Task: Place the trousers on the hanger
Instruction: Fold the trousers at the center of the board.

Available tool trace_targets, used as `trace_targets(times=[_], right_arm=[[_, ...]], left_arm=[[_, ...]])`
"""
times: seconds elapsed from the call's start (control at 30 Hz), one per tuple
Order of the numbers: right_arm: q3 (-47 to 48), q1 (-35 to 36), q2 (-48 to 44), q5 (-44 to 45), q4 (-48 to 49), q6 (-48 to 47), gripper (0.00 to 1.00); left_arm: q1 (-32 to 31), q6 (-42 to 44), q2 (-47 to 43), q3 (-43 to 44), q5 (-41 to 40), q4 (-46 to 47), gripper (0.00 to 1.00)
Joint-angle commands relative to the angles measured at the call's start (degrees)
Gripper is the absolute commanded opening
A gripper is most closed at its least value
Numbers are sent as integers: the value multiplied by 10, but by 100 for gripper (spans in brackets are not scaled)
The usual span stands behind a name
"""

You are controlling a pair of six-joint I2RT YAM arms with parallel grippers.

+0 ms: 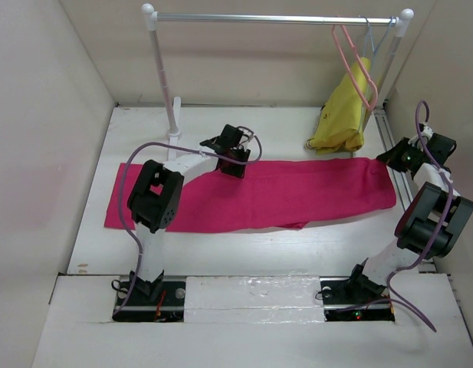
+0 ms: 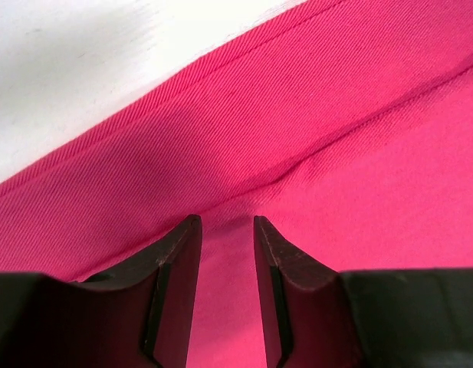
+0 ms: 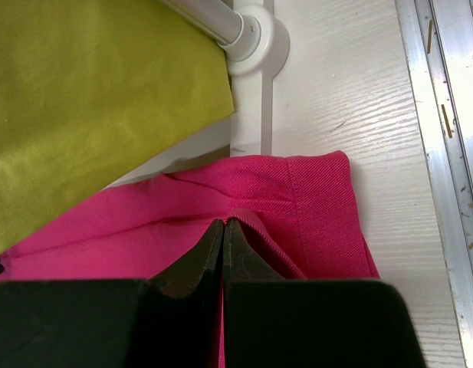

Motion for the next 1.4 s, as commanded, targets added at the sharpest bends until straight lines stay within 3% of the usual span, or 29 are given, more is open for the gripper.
trace_targets(times=[0.0, 0.47, 0.8, 1.1, 1.37], right_arm=[[1, -7, -16, -16, 9, -6, 0], [-3, -8, -16, -18, 6, -9, 0], [8, -8, -10, -11, -5, -8, 0], [15, -8, -8, -11, -13, 1, 0], [33, -13, -60, 49, -40, 6, 0]], left_arm=[[-1, 23, 17, 24, 19, -6, 30], [-1, 23, 48, 37, 2, -8, 30], [-1, 23, 17, -6, 10, -8, 0], [-1, 15, -22, -6, 3, -27, 0], [-1, 2, -94, -2, -6, -44, 0]])
